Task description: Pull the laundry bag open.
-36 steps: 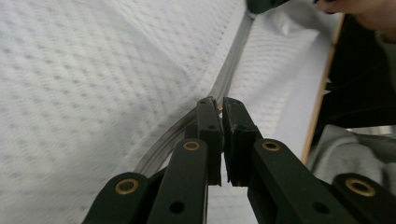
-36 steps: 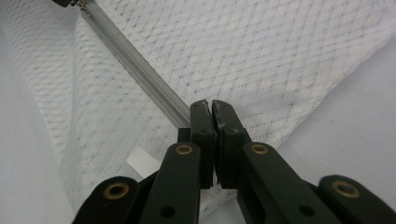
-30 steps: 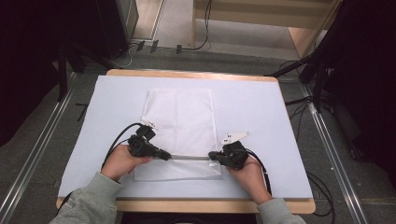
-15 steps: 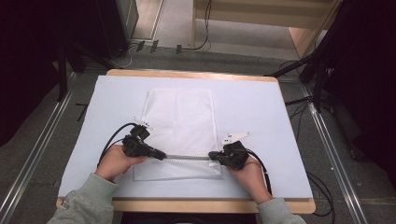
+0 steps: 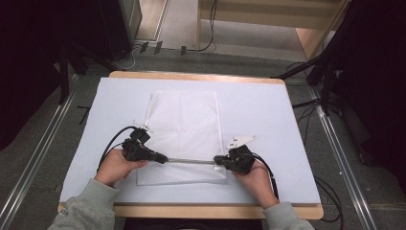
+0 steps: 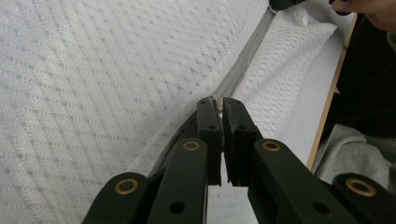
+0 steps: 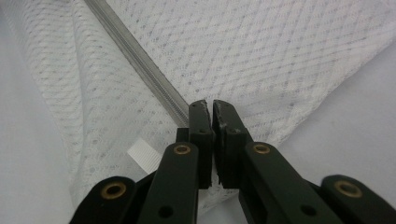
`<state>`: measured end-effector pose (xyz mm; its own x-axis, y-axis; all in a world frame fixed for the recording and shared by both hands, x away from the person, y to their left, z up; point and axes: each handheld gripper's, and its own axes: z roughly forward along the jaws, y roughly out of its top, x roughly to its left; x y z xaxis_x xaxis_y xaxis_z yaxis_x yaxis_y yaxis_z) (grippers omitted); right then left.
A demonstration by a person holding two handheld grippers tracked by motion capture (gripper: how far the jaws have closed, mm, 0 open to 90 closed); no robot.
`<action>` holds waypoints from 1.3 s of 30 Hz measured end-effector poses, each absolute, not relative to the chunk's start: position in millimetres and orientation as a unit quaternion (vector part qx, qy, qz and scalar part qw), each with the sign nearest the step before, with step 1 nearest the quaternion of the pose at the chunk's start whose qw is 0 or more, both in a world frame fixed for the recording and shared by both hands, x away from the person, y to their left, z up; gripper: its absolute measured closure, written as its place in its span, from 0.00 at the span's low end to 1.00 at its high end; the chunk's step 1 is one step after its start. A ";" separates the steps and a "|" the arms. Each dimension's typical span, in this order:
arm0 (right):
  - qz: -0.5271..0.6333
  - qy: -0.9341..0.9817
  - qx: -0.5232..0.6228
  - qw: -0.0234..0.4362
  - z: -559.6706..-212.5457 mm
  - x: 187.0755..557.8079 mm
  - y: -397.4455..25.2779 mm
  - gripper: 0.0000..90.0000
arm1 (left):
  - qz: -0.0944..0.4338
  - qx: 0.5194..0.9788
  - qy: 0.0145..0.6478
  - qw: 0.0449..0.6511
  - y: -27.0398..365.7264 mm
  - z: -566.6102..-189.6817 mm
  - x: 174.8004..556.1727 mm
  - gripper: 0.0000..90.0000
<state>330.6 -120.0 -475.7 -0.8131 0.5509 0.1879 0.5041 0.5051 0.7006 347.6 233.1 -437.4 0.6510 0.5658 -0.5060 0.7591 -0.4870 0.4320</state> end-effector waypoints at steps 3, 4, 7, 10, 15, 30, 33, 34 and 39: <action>0.393 0.867 0.304 0.029 -475.6 330.9 -120.1 0.98 | -0.147 0.845 0.397 0.326 237.6 -436.8 347.7 0.98; 0.393 0.868 0.303 0.029 -475.7 331.1 -120.2 0.98 | -0.148 0.842 0.400 0.329 238.6 -436.8 347.3 0.98; 0.393 0.867 0.304 0.027 -475.7 331.4 -120.2 0.98 | -0.147 0.844 0.399 0.328 241.3 -436.8 346.9 0.98; 0.391 0.870 0.299 0.029 -475.2 331.3 -119.4 0.98 | -0.147 0.843 0.401 0.328 242.7 -436.8 345.9 0.98; 0.389 0.872 0.296 0.030 -474.8 331.8 -119.0 0.98 | -0.144 0.840 0.408 0.327 247.4 -437.0 344.8 0.98; 0.385 0.874 0.295 0.025 -473.9 333.3 -118.3 0.98 | -0.139 0.830 0.426 0.332 267.9 -435.6 337.9 0.98; 0.385 0.875 0.293 0.025 -473.6 334.0 -117.9 0.98 | -0.139 0.828 0.431 0.332 271.8 -435.8 337.6 0.98; 0.382 0.876 0.294 0.025 -473.2 333.8 -117.7 0.98 | -0.136 0.825 0.436 0.334 273.0 -435.7 337.1 0.98; 0.382 0.876 0.294 0.021 -473.1 334.6 -117.7 0.98 | -0.137 0.825 0.434 0.335 276.4 -435.2 336.1 0.98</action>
<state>334.6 -117.7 -473.1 -0.8260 0.5316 0.1875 0.4991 0.5350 0.6817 336.1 276.4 -435.2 0.5861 0.6247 -0.5159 0.8076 -0.3991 0.4341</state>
